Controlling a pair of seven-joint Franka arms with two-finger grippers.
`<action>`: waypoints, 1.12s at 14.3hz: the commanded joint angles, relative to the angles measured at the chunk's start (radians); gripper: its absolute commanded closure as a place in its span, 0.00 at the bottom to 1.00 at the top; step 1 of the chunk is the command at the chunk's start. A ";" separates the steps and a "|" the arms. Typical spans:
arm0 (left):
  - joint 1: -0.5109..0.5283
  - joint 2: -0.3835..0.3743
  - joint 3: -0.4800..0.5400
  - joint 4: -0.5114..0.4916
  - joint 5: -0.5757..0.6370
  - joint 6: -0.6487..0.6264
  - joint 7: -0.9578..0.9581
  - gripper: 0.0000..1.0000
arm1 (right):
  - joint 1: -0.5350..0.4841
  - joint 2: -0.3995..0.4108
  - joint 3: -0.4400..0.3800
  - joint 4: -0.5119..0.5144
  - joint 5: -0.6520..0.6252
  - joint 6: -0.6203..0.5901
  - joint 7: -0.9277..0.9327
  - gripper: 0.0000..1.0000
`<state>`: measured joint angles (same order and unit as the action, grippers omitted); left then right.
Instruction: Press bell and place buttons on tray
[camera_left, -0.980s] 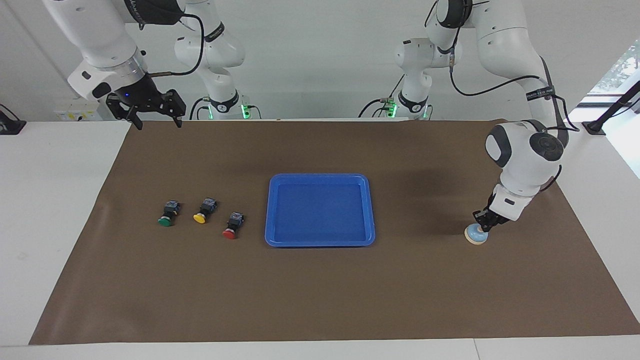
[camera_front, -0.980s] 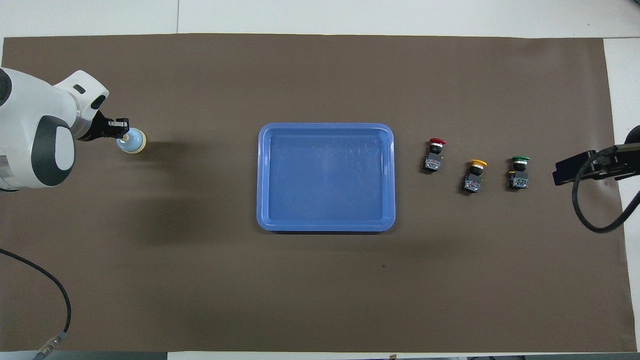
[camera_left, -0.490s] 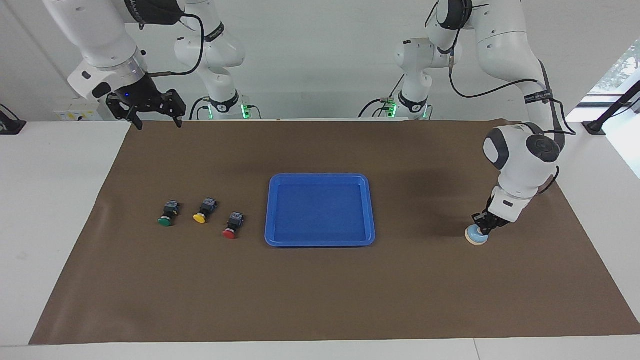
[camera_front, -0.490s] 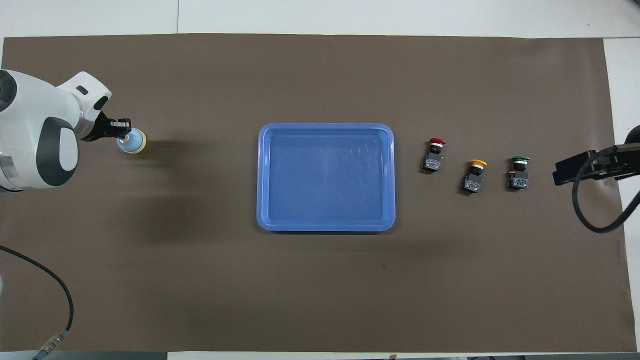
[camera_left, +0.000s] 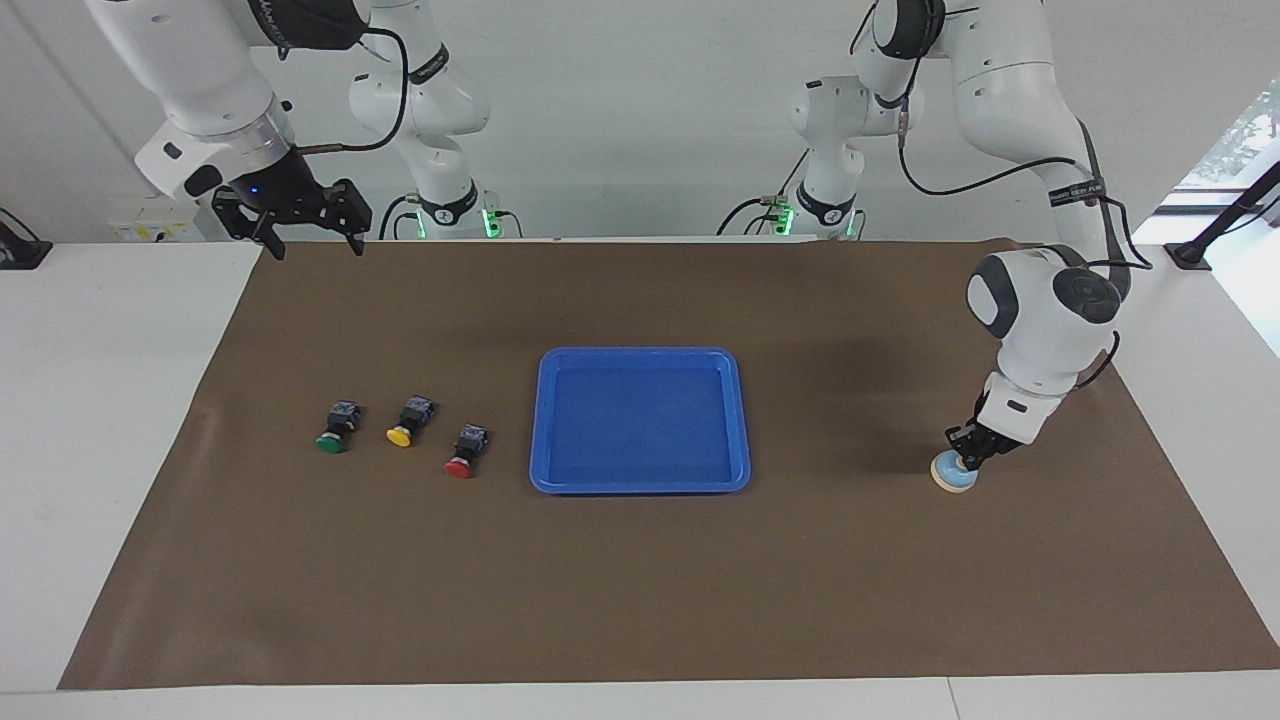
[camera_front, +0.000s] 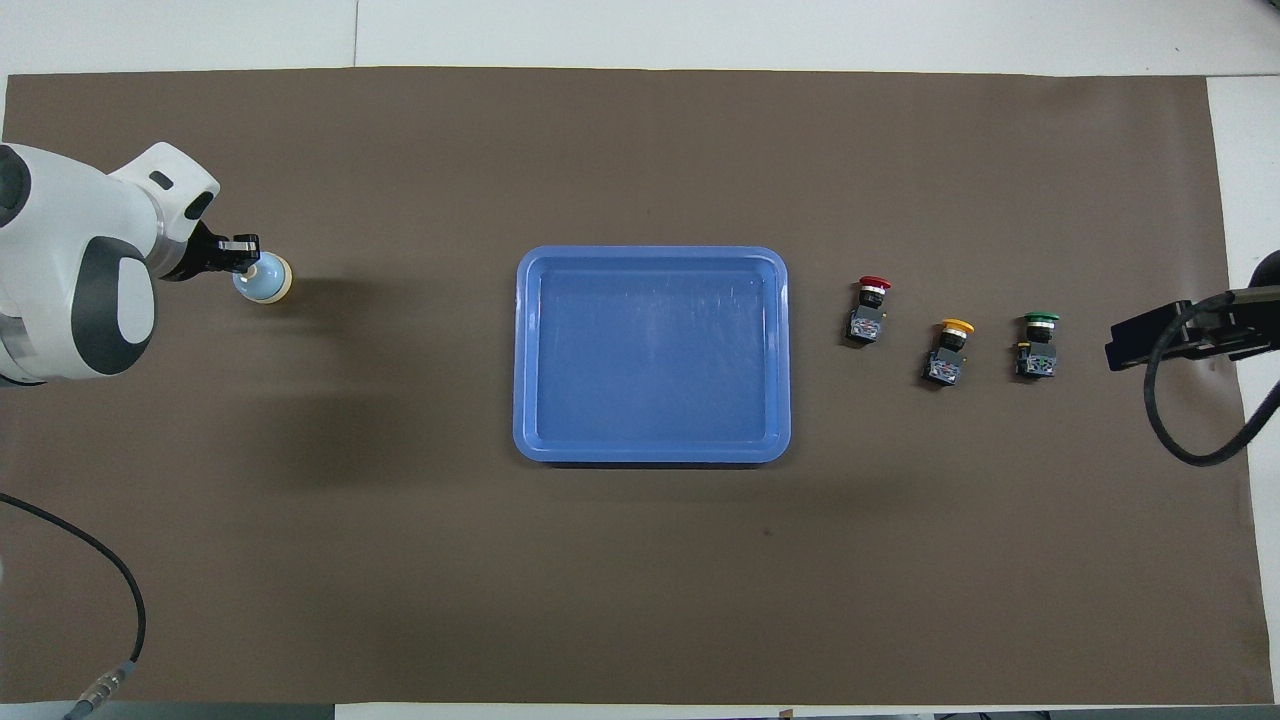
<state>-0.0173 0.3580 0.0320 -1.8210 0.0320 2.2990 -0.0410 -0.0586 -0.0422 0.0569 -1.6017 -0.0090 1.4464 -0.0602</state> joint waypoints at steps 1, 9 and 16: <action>0.005 -0.088 0.008 0.052 0.025 -0.172 -0.010 0.94 | -0.003 -0.022 -0.003 -0.023 0.003 -0.008 -0.009 0.00; 0.000 -0.379 0.011 0.052 0.026 -0.520 0.021 0.00 | -0.003 -0.022 -0.003 -0.023 0.003 -0.008 -0.009 0.00; -0.010 -0.425 0.002 0.057 0.025 -0.647 0.029 0.00 | -0.003 -0.022 -0.003 -0.023 0.003 -0.008 -0.013 0.00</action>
<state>-0.0193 -0.0649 0.0321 -1.7560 0.0334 1.6857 -0.0215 -0.0586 -0.0422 0.0569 -1.6017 -0.0090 1.4464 -0.0602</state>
